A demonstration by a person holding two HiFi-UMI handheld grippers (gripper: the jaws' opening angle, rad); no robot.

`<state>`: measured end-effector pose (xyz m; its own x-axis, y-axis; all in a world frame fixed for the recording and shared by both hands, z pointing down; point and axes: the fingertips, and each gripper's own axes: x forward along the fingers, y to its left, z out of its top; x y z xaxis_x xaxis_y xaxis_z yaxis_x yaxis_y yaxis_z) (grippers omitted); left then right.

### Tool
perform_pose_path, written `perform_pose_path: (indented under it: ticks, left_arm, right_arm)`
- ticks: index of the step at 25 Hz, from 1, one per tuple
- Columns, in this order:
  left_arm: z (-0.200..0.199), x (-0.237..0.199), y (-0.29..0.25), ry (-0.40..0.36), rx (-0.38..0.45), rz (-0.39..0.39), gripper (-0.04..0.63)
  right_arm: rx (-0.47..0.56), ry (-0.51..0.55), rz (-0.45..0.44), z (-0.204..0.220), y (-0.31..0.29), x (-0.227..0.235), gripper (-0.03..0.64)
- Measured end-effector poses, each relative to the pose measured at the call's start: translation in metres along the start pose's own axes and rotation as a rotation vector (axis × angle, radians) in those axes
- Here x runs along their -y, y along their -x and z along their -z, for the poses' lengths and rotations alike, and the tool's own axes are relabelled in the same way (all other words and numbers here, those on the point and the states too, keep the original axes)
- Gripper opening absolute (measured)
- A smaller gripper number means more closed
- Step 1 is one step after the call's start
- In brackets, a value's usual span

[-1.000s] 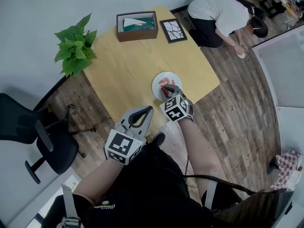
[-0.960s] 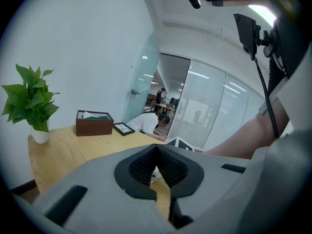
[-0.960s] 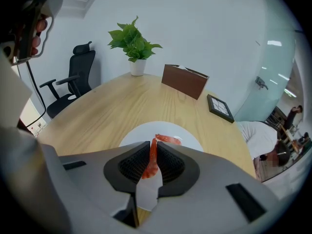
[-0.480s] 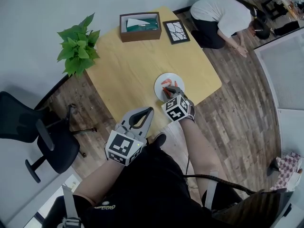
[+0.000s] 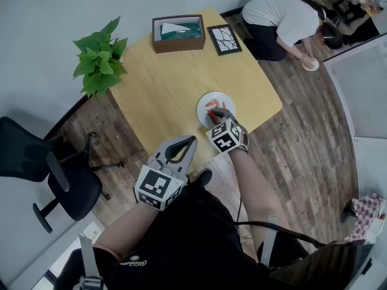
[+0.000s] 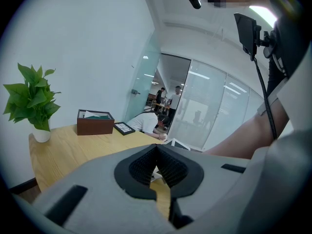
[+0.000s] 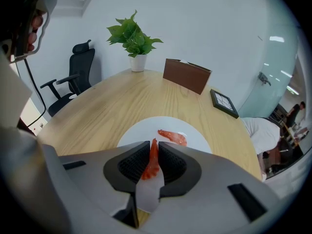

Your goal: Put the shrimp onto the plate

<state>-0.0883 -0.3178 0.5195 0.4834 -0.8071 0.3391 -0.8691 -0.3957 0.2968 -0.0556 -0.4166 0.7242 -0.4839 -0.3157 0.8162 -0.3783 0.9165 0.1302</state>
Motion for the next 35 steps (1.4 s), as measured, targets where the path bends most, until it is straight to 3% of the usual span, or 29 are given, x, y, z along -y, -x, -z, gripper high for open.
perform_pose_path:
  ticks: [18,27,35]
  left_arm:
    - [-0.001,0.006,-0.002,-0.023,-0.006,0.016,0.0]
    - [-0.004,0.007,-0.003,-0.03,-0.003,0.023,0.0]
    - [-0.011,0.014,-0.004,-0.05,0.009,0.034,0.0]
  right_arm:
    - [0.02,-0.035,-0.002,-0.001,0.006,0.0,0.074]
    - [0.081,-0.088,0.013,-0.01,0.021,0.005,0.071]
    - [0.223,-0.184,0.062,-0.034,0.064,0.016,0.032]
